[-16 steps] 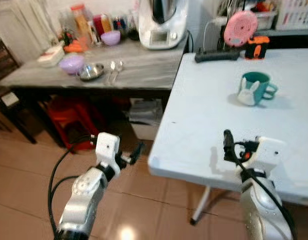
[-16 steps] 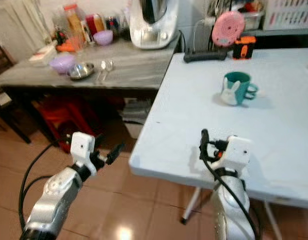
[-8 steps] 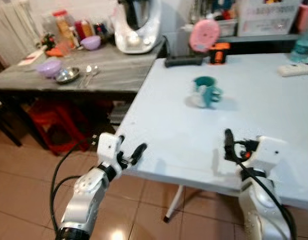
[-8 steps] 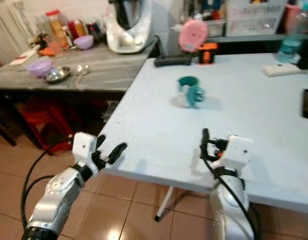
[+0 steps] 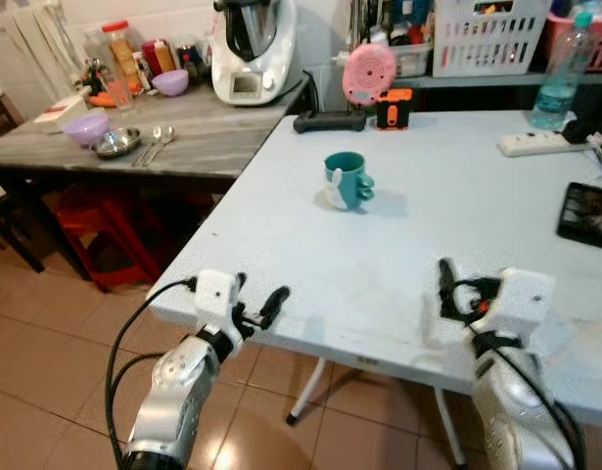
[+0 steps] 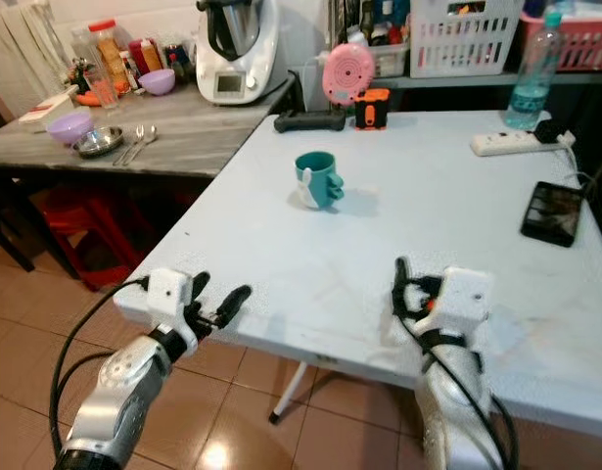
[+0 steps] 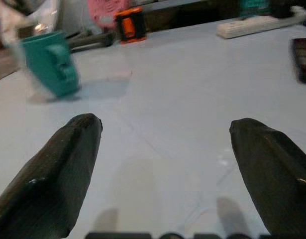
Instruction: Setting the table
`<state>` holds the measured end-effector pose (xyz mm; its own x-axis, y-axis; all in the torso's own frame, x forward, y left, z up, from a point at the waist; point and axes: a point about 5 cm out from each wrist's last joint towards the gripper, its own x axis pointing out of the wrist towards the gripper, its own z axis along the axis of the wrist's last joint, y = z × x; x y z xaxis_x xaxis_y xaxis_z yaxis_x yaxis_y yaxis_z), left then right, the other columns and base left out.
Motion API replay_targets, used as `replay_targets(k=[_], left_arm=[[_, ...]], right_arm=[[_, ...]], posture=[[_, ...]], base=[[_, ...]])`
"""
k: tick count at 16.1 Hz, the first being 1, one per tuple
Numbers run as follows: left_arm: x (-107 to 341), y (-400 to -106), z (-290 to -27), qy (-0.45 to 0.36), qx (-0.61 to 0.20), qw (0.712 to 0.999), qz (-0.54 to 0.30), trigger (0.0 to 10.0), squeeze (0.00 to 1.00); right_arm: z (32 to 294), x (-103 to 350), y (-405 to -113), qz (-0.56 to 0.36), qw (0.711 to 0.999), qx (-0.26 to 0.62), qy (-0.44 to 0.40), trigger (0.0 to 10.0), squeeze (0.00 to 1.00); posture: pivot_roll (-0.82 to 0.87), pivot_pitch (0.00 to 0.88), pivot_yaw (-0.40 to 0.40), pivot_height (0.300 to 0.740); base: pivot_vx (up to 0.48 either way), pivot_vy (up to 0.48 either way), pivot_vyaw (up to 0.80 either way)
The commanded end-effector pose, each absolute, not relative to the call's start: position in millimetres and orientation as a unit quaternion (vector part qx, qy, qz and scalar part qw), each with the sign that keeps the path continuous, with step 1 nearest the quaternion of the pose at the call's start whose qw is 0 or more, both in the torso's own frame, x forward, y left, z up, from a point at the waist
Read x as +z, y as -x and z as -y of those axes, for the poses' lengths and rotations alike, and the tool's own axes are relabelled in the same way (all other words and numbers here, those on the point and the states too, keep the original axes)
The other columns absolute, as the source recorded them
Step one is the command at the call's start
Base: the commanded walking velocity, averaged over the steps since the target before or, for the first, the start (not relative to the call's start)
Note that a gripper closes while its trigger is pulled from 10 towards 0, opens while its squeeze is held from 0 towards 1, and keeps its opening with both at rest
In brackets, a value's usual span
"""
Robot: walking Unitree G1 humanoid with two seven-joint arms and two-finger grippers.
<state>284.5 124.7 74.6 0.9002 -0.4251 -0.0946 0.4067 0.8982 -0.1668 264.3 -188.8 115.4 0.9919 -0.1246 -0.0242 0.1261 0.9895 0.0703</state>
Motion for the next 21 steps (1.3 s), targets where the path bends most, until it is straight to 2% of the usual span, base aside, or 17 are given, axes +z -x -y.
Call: replay_targets(k=[1,6,11,12,15,16,17,21], left_arm=[[74,-282,-131,0.067,-0.193,0.977,-0.062,10.0,0.00],[66,-267,-123,0.095,-0.167,0.979,-0.061,10.0,0.00],[72,-278,-116,0.088,-0.179,0.979,-0.042,10.0,0.00],[73,-279,-115,0.087,-0.181,0.979,-0.040,10.0,0.00],[82,-281,-121,0.087,-0.141,0.986,0.006,10.0,0.00],[81,-281,-122,0.084,-0.138,0.987,0.006,10.0,0.00],[83,-283,-131,0.070,-0.113,0.991,0.017,10.0,0.00],[88,-288,-155,0.026,-0.070,0.996,0.043,10.0,0.00]], right_arm=[[179,114,-266,-0.020,0.999,-0.035,-0.035,10.0,0.00],[173,115,-278,-0.032,0.999,0.006,-0.022,10.0,0.00],[165,109,-281,-0.048,0.999,0.018,-0.010,10.0,0.00],[164,110,-283,-0.043,0.999,0.016,-0.011,10.0,0.00],[164,120,-285,0.014,1.000,0.017,-0.006,10.0,0.00],[165,121,-284,0.020,1.000,0.016,-0.002,10.0,0.00],[173,121,-280,0.036,0.999,-0.013,-0.004,10.0,0.00],[182,125,-252,0.068,0.996,-0.047,0.034,10.0,0.00]], posture=[[-0.11,0.000,0.079,0.740],[-0.07,0.000,0.007,0.740],[-0.06,0.000,-0.050,0.740],[-0.07,0.000,-0.050,0.740],[-0.10,0.000,0.032,0.740],[-0.10,0.000,0.032,0.740],[-0.12,0.000,0.059,0.740],[-0.14,0.000,0.071,0.740]], base=[[0.000,0.000,0.00],[0.000,0.000,0.00],[0.000,0.000,0.00],[0.000,0.000,0.00],[0.000,0.000,0.00],[0.000,0.000,0.00],[0.000,0.000,0.00],[0.000,0.000,0.00]])
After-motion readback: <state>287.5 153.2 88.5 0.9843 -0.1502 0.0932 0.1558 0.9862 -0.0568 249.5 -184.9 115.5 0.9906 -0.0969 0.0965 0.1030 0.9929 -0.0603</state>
